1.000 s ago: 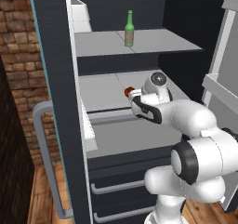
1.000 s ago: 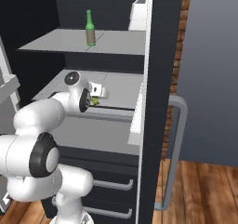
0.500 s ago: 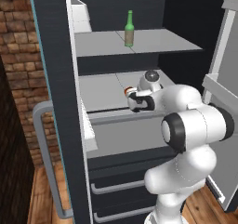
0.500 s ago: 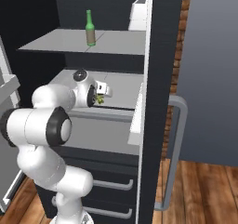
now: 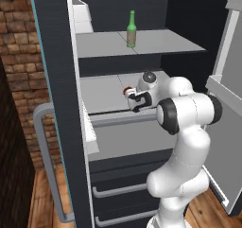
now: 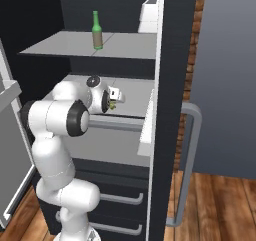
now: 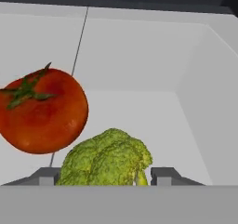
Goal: Place the beer on the top shelf of the fridge to keep it out of children's reach, and place the broccoli and tomato on lower shelves for easy access.
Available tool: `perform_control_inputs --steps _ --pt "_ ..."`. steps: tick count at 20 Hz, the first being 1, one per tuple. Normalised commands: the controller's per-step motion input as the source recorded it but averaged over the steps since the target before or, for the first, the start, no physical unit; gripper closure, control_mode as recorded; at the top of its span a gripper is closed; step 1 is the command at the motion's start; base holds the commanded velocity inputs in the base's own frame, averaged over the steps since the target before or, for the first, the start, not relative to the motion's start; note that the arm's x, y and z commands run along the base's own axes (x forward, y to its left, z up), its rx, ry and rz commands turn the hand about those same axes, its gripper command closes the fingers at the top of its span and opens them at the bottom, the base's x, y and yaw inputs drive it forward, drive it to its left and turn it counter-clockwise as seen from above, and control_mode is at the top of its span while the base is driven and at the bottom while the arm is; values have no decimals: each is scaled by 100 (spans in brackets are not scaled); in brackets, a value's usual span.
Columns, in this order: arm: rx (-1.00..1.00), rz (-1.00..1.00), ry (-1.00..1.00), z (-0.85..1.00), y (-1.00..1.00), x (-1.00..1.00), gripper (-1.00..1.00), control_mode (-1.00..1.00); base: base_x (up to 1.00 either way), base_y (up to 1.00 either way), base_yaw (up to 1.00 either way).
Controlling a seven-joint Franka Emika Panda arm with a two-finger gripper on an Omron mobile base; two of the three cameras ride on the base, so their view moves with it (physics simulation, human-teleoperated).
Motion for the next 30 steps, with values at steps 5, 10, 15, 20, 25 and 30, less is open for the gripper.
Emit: perform_control_inputs --steps 5,10,15,20,25,30 --pt "0 0 0 -28 -3 63 100 -100 0 0 0" --pt "0 0 0 -26 0 59 -100 -100 0 0 0" --pt "0 0 0 -24 0 12 -100 -100 0 0 0" --pt "0 0 0 -3 0 -13 -100 -100 0 0 0" --pt "0 0 0 1 0 -33 -100 -100 0 0 0" --pt "0 0 0 3 0 -55 -100 -100 0 0 0"
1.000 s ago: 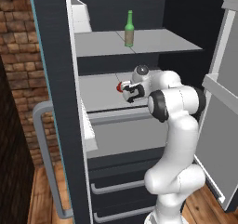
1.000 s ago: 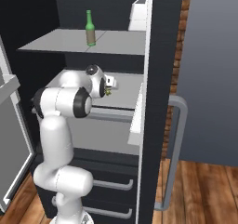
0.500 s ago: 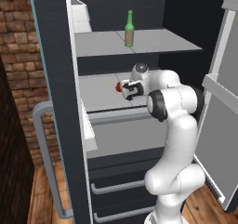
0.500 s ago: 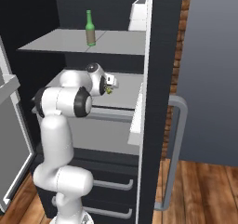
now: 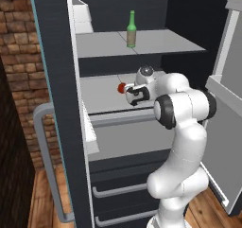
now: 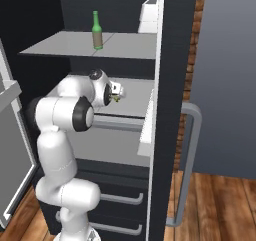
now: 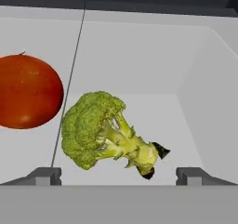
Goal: Place the beer on the top shelf of the fridge to keep it out of children's reach, and place the broccoli and tomato on lower shelves for easy access.
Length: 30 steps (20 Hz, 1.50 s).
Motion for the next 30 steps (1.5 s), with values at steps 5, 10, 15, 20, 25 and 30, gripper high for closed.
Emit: perform_control_inputs --steps 5,10,15,20,25,30 --pt "0 0 -2 8 0 -66 -100 -100 0 0 0" --pt "0 -1 -4 23 0 -60 -100 -100 0 0 0" --pt "0 -1 -2 33 0 -67 -100 -100 0 0 0" --pt "0 -1 0 36 0 -88 -100 -100 0 0 0" --pt "0 -1 0 38 0 -100 -100 -100 0 0 0" --pt "0 -1 0 61 4 -100 -100 -100 0 0 0"
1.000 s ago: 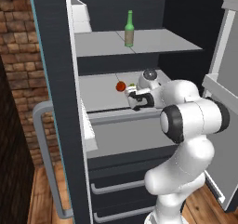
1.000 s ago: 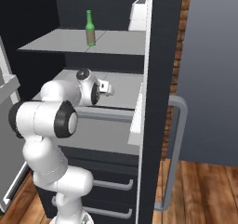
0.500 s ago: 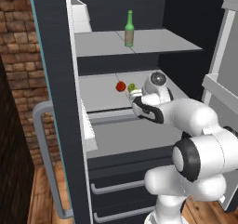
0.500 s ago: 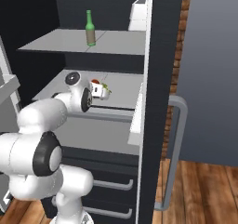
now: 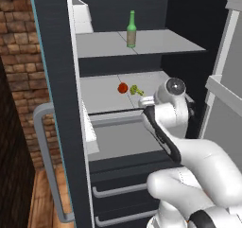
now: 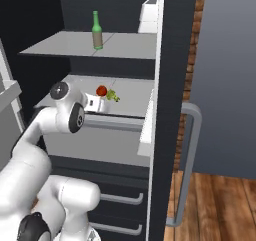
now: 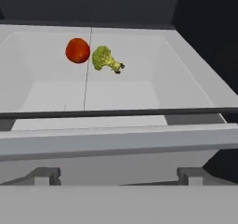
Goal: Place the beer on the top shelf of the fridge to keep it out of children's reach, and place the broccoli and tomato on lower shelves for easy access.
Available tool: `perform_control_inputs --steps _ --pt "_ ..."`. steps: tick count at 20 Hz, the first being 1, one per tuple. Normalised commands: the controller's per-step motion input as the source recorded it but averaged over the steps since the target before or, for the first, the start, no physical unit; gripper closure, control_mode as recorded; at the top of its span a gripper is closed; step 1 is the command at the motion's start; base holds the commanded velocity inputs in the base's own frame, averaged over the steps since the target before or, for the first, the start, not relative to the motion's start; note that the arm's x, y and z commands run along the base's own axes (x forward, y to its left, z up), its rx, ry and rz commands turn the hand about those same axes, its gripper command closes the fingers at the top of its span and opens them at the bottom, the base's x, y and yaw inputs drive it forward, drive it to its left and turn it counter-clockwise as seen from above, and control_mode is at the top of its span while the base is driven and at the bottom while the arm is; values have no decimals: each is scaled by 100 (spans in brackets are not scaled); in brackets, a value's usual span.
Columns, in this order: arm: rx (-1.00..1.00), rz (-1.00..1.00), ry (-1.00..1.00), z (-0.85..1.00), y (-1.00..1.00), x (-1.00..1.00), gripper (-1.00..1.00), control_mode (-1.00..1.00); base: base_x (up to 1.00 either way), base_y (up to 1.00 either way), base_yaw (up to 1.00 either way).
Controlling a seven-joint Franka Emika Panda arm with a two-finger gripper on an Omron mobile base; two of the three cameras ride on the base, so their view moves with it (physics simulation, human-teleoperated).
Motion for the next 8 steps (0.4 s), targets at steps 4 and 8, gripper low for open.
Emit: perform_control_inputs --steps 4,8 --pt "0 0 0 75 12 -98 -100 -100 0 0 0" --pt "0 0 -1 86 29 -98 -100 -100 0 0 0"
